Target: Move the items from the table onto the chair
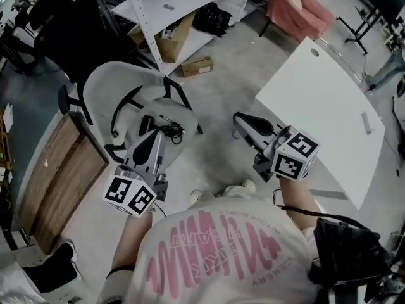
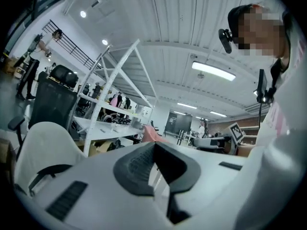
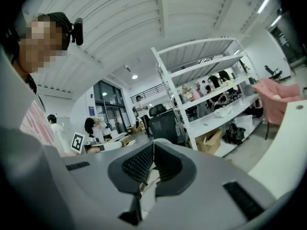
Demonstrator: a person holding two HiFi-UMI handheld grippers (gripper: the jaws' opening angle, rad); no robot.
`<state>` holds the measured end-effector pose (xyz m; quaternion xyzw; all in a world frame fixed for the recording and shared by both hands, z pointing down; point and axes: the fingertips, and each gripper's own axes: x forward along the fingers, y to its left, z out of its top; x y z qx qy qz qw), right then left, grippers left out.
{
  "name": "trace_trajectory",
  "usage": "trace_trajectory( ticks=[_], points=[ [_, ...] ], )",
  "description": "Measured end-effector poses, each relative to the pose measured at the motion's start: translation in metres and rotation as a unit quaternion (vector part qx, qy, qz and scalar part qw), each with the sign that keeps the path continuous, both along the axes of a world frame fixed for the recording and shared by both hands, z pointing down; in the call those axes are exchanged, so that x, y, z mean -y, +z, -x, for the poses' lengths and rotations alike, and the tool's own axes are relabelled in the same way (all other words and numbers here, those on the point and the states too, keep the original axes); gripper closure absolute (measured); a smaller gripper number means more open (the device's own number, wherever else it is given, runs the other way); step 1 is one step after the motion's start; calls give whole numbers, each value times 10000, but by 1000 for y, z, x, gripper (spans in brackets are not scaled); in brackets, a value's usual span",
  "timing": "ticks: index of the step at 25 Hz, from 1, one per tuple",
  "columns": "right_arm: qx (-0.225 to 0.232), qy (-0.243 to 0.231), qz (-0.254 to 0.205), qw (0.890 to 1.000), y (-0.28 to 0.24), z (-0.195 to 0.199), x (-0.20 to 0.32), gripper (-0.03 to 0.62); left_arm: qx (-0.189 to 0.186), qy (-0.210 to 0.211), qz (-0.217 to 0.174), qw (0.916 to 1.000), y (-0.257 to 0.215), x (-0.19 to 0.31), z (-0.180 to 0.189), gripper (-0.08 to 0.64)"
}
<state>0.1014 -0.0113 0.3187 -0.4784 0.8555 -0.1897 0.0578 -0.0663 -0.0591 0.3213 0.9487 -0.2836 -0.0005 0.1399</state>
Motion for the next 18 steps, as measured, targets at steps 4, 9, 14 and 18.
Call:
trace_trajectory(
  ticks=[4, 9, 14, 18],
  points=[
    [105, 517, -124, 9985, 4, -38, -15, 578, 48, 389, -28, 9992, 2, -10, -41, 552],
    [-99, 918, -7, 9957, 14, -113, -52, 578, 44, 644, -89, 9979, -4, -41, -110, 552],
    [-201, 1418, 162, 9896, 26, -192, -104, 578, 14, 1053, 104, 9944, 11, -74, -187, 552],
    [-338, 1676, 298, 9848, 36, -251, -143, 578, -70, 1273, 168, 9917, 17, -98, -250, 552]
  ],
)
